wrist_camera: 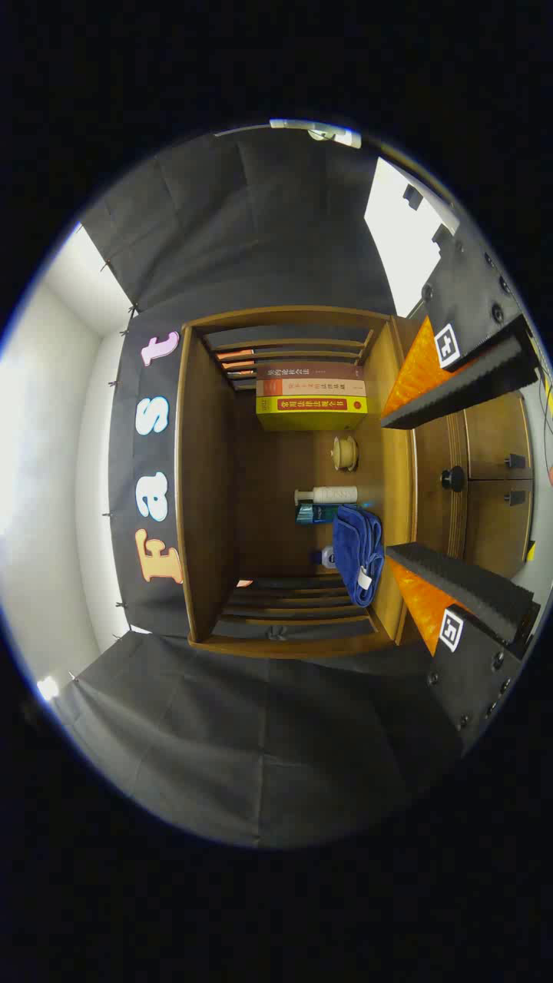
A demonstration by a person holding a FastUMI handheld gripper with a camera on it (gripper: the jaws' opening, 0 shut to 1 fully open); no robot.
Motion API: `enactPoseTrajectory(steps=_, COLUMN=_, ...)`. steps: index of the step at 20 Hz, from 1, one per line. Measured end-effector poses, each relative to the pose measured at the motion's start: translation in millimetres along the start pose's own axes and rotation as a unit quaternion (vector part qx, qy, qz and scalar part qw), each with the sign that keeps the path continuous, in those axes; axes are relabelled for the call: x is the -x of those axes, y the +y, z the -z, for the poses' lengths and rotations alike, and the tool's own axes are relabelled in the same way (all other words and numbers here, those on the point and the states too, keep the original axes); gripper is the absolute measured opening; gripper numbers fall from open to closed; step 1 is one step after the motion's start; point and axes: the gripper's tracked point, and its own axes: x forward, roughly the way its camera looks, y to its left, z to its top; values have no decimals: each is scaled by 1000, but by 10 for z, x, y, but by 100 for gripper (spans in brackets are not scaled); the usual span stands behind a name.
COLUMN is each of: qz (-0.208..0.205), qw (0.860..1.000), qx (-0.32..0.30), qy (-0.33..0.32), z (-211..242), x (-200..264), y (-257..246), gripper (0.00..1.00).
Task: Pull open the drawer, take out the items inside it, and place them on the countertop above the cabinet.
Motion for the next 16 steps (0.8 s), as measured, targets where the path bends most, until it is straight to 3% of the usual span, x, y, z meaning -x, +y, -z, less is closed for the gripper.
enactPoseTrajectory(steps=6, qz=-1, qw=999, qx=35, qy=-13, z=-38, x=14, y=-123, gripper=98)
enactPoseTrajectory(steps=16, qz=3, qw=1000, qx=-8, qy=-2, z=15, x=-216, y=-269, gripper=98)
